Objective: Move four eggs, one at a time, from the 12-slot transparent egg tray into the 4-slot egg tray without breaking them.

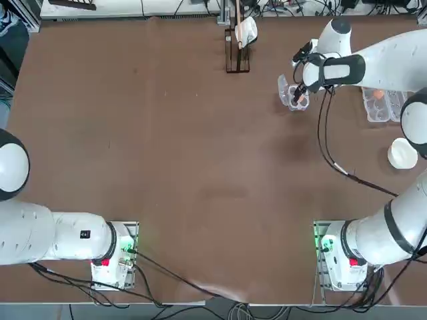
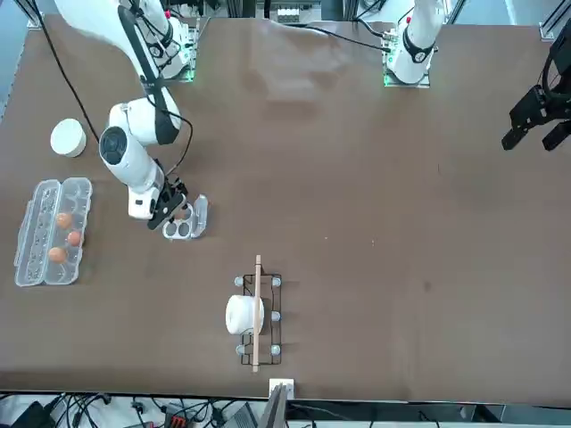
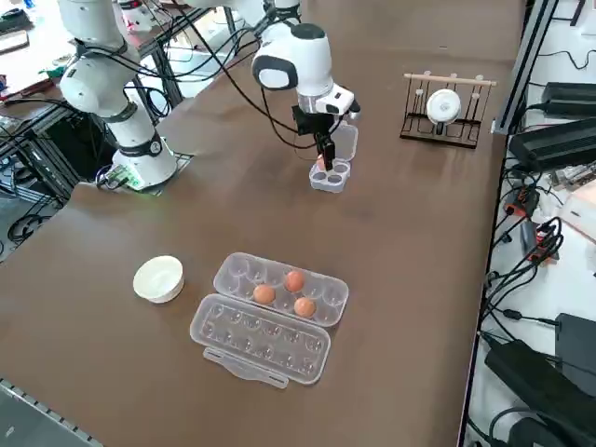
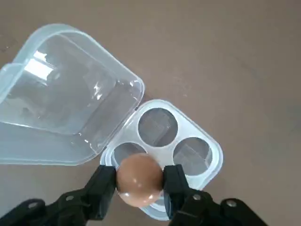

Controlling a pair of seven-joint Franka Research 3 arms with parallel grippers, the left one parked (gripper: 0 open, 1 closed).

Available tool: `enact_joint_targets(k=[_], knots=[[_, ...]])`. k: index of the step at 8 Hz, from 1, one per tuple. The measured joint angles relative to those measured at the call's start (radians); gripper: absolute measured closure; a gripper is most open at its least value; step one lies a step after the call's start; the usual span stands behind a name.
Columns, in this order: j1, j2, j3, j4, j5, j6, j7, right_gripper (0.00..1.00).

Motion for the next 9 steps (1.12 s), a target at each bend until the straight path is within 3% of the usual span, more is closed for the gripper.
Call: enact_joint_targets(k=[9], knots=[[0.028,0.01,0.001,0.004,0.0,0.0,0.04,0.39]])
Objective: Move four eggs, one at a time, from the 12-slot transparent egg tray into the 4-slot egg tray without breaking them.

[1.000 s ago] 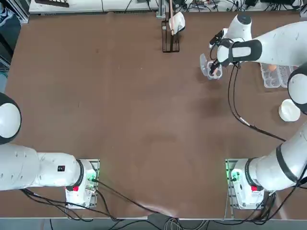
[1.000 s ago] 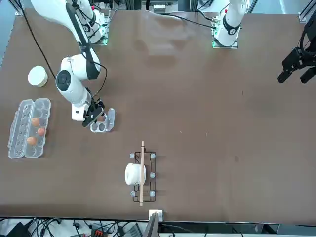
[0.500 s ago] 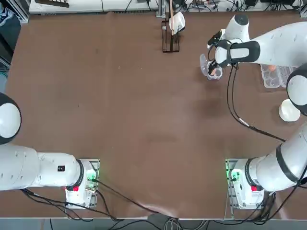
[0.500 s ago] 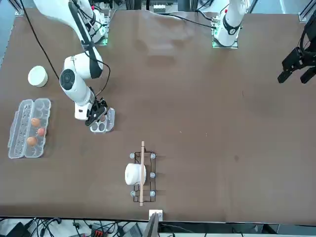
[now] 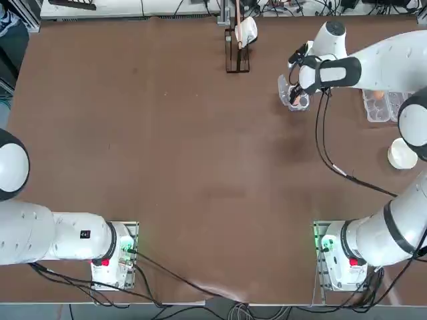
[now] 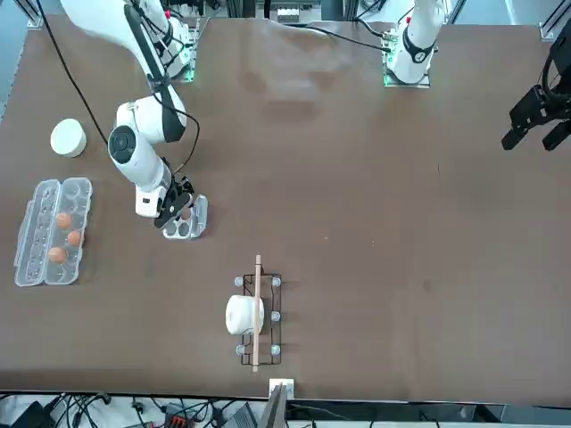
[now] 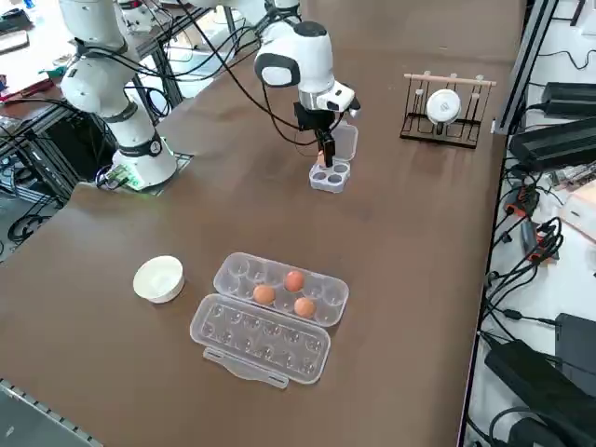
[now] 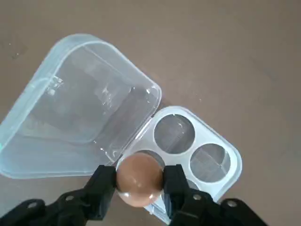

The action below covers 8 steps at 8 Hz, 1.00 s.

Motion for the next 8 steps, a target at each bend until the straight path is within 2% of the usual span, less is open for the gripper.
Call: enact_joint_targets(k=[2,4,6,8], knots=[[0.0,0.004,-0.001,0.003,0.0,0.0,0.0,0.3],[-0.001,0.001,-0.002,0.01,0.0,0.0,0.0,0.0],[-0.014,-0.037,-0.019,0.034,-0.001,-0.084,-0.019,0.0],[-0.09,-0.096,-0.032,0.071,-0.002,-0.216,-0.156,0.0]])
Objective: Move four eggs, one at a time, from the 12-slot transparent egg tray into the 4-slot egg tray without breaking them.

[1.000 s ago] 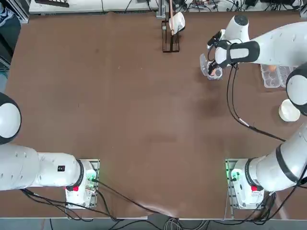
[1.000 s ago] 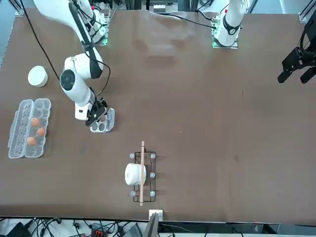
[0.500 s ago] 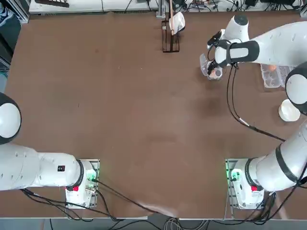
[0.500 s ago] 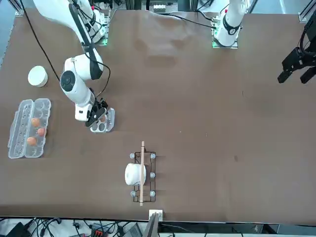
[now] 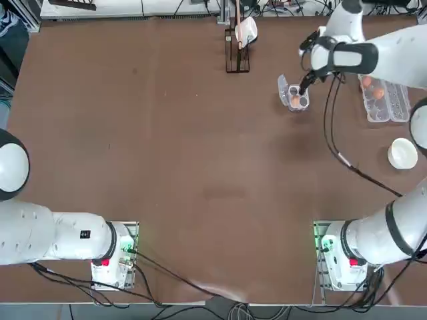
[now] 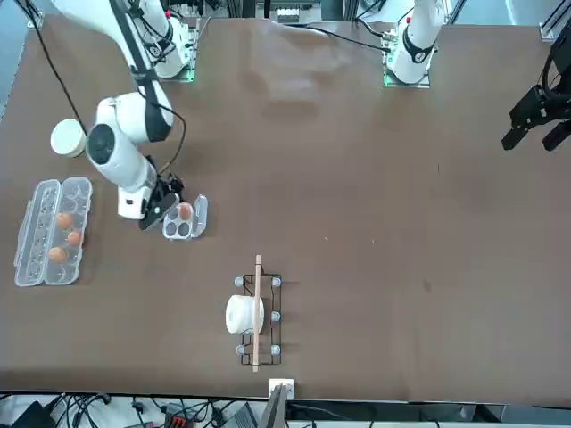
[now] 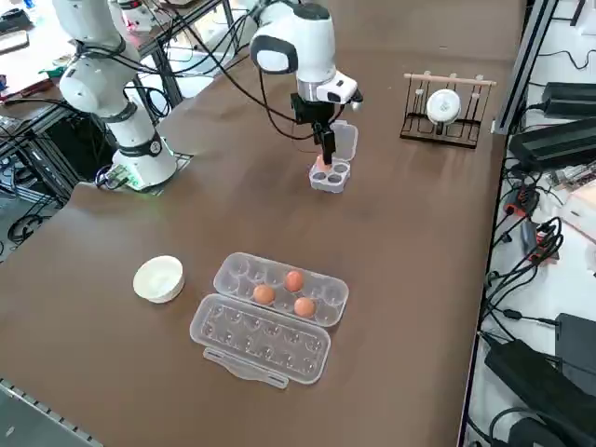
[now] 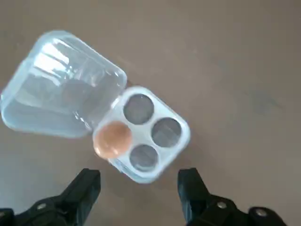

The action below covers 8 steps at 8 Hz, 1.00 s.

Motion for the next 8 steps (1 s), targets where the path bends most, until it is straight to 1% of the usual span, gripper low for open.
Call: enact_joint_targets(k=[1,3,6,8], knots=[[-0.061,-0.015,-0.003,0.018,0.0,-0.038,-0.112,0.0],[-0.19,-0.011,-0.007,0.048,-0.023,-0.058,-0.368,0.0],[-0.343,0.062,-0.008,0.108,-0.084,-0.03,-0.691,0.0],[-0.397,0.132,-0.008,0.173,-0.095,0.03,-0.899,0.0]])
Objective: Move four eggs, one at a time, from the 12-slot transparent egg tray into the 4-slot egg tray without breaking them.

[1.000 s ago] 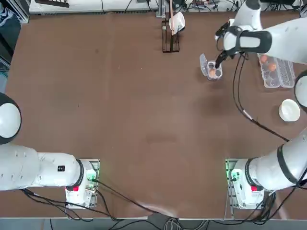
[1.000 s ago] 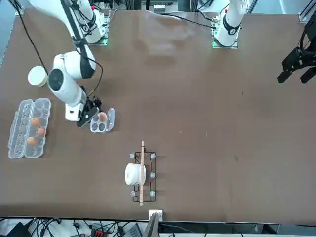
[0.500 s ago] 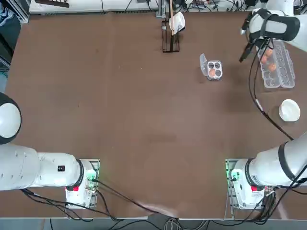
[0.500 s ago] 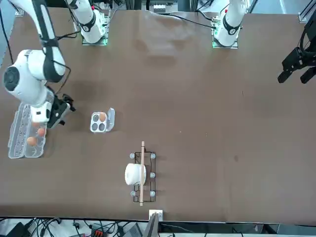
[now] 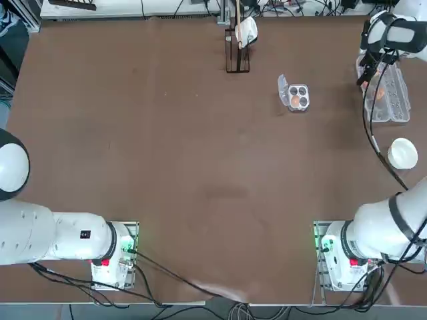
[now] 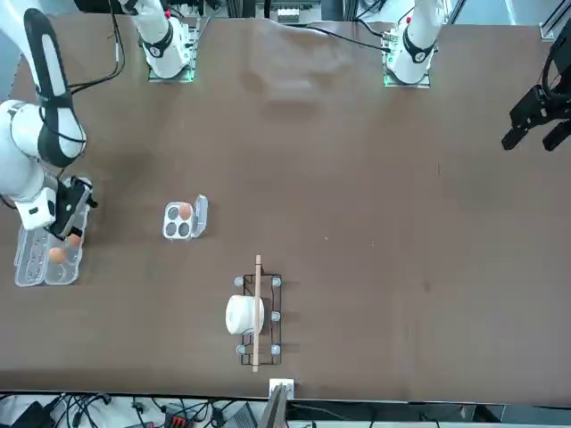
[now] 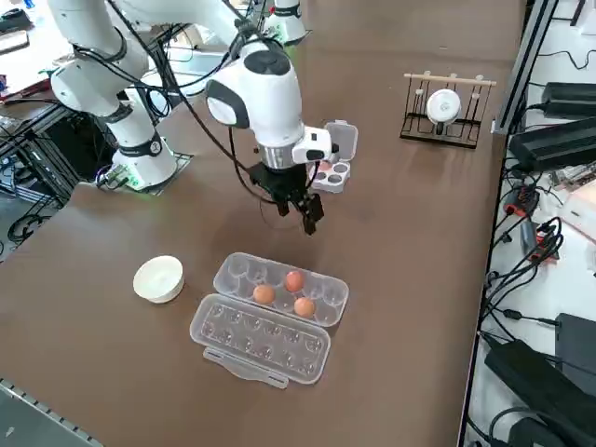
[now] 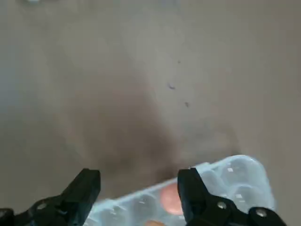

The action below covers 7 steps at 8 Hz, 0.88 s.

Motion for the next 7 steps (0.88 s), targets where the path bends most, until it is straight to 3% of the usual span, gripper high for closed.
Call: enact_joint_targets(k=[3,7], knots=[[-0.045,0.107,0.0,0.11,-0.001,0.016,-0.225,0.0],[-0.088,0.176,0.0,0.156,-0.002,0.015,-0.314,0.01]])
